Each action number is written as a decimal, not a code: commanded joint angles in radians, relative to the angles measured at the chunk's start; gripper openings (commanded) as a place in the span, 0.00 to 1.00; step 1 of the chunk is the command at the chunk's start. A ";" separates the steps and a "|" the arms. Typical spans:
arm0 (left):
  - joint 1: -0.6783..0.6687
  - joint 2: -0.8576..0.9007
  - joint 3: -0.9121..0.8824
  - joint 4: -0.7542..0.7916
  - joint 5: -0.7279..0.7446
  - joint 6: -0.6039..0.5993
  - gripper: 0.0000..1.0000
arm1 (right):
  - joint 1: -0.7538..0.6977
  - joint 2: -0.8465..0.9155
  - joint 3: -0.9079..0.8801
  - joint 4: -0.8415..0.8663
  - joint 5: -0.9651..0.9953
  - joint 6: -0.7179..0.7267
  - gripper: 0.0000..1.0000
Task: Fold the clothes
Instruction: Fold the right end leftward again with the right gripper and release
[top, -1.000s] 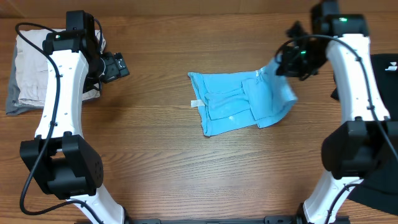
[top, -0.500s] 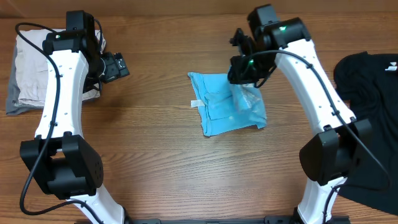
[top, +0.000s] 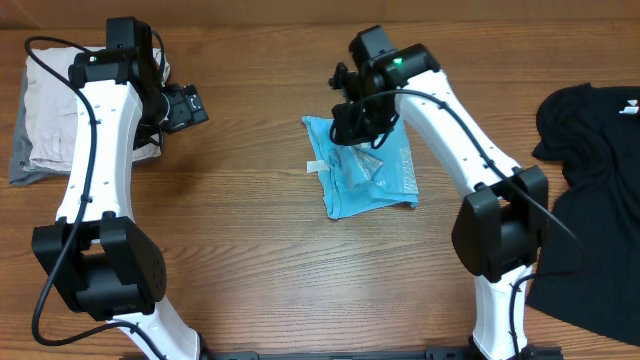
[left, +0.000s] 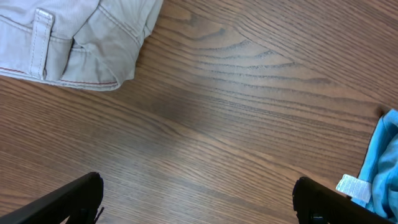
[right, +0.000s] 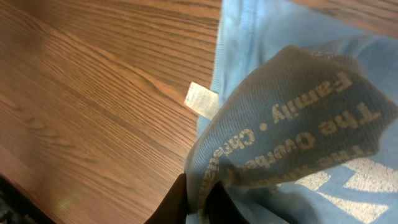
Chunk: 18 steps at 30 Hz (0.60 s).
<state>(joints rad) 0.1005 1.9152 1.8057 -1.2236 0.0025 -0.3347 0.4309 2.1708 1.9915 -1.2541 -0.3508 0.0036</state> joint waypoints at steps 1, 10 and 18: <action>0.004 -0.006 -0.005 0.001 -0.013 -0.003 1.00 | 0.021 0.012 0.024 0.012 -0.009 0.008 0.10; 0.004 -0.006 -0.005 0.001 -0.013 -0.003 1.00 | 0.045 0.042 0.024 0.020 -0.069 0.035 0.35; 0.004 -0.006 -0.005 0.001 -0.013 -0.003 1.00 | 0.003 0.026 0.068 -0.037 -0.097 0.019 0.60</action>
<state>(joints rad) 0.1005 1.9152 1.8057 -1.2236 0.0021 -0.3347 0.4633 2.2024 2.0010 -1.2732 -0.4221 0.0277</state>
